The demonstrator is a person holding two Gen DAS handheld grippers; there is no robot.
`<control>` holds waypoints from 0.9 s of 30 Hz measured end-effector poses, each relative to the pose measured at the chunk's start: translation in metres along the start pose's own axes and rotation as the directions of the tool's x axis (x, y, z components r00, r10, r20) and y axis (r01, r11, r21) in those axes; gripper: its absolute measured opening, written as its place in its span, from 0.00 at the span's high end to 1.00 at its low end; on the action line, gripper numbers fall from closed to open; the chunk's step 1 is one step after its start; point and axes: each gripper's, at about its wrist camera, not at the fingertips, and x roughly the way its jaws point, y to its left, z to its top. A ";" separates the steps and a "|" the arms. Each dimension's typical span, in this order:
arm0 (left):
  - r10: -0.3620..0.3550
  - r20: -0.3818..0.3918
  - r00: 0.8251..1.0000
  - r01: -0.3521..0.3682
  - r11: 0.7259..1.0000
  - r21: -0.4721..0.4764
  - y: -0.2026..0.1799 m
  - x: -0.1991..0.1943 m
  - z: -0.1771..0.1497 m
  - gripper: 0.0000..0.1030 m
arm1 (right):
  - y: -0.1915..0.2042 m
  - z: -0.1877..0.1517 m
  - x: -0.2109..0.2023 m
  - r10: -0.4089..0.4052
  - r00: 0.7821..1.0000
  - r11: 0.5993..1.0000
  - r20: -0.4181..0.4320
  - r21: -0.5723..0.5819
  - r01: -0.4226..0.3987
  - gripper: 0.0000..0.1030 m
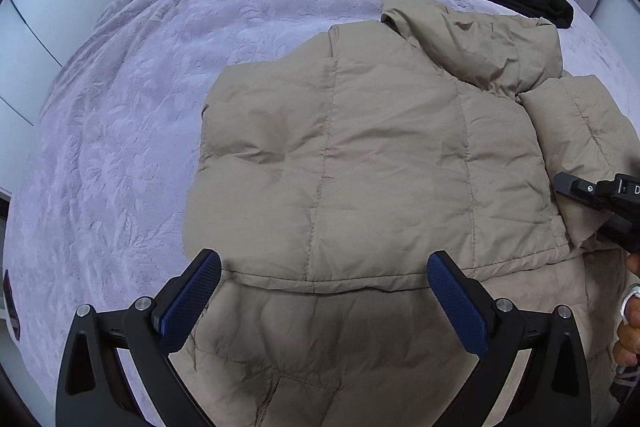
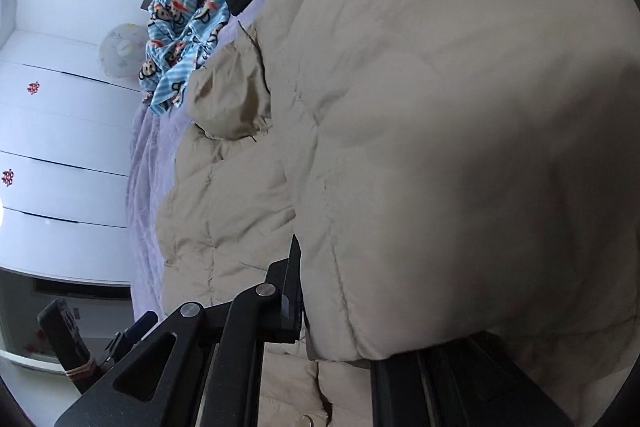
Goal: Fold large clothes
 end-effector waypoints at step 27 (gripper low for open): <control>-0.490 0.138 0.861 0.509 0.836 -0.204 0.055 -0.011 0.024 0.00 | 0.076 0.014 -0.051 0.147 0.987 0.978 0.072 -0.161 -0.134 0.86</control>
